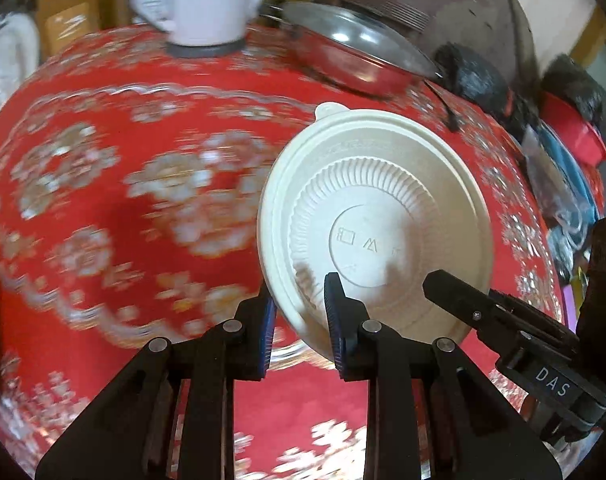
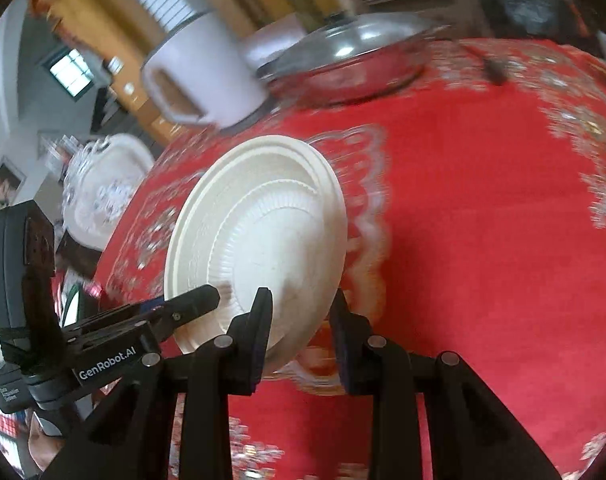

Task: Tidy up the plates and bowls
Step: 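Carry the beige bowl with both grippers over the stacked dishes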

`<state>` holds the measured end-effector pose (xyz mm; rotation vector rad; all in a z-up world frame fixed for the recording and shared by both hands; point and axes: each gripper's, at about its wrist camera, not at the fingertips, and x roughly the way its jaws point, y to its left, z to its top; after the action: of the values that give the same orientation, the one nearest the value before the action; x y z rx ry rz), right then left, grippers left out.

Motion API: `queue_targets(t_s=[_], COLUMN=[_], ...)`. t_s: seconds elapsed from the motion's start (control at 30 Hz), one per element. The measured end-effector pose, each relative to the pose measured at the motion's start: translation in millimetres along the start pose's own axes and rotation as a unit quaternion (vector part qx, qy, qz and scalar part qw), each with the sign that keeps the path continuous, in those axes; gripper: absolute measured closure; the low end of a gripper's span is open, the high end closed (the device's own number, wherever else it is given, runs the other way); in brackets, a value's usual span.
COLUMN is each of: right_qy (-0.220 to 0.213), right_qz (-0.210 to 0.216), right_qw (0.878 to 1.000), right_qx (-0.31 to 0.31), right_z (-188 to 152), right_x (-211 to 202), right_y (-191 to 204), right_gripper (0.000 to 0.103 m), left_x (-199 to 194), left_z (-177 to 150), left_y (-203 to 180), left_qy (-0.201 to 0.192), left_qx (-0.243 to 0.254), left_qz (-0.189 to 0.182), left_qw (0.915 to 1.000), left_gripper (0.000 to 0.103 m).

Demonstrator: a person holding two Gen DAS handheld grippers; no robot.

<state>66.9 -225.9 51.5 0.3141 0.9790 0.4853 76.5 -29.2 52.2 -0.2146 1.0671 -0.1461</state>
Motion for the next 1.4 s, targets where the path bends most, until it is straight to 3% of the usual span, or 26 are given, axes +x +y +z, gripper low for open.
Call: queue_targets(t_s=[0.33, 0.63, 1.4], right_qy=[0.044, 0.068, 0.076], right_qz=[0.037, 0.057, 0.081], right_qw=[0.996, 0.987, 0.973], right_qx=[-0.075, -0.131, -0.204], right_z=[-7.9, -16.1, -28.0], right_x=[43.7, 67.1, 82.7], right_y=[89.8, 150.2, 234.1], right_gripper=[0.072, 0.071, 0.071], left_x=[-51.9, -83.2, -143.3], left_z=[-22.8, -40.0, -71.1], left_y=[92.8, 145.8, 201.0], left_qy=[-0.040, -0.066, -0.115], left_qx=[-0.065, -0.099, -0.145], left_qz=[0.041, 0.067, 0.085], left_qw=[0.9962, 0.9907, 0.9791], left_gripper=[0.080, 0.080, 0.080])
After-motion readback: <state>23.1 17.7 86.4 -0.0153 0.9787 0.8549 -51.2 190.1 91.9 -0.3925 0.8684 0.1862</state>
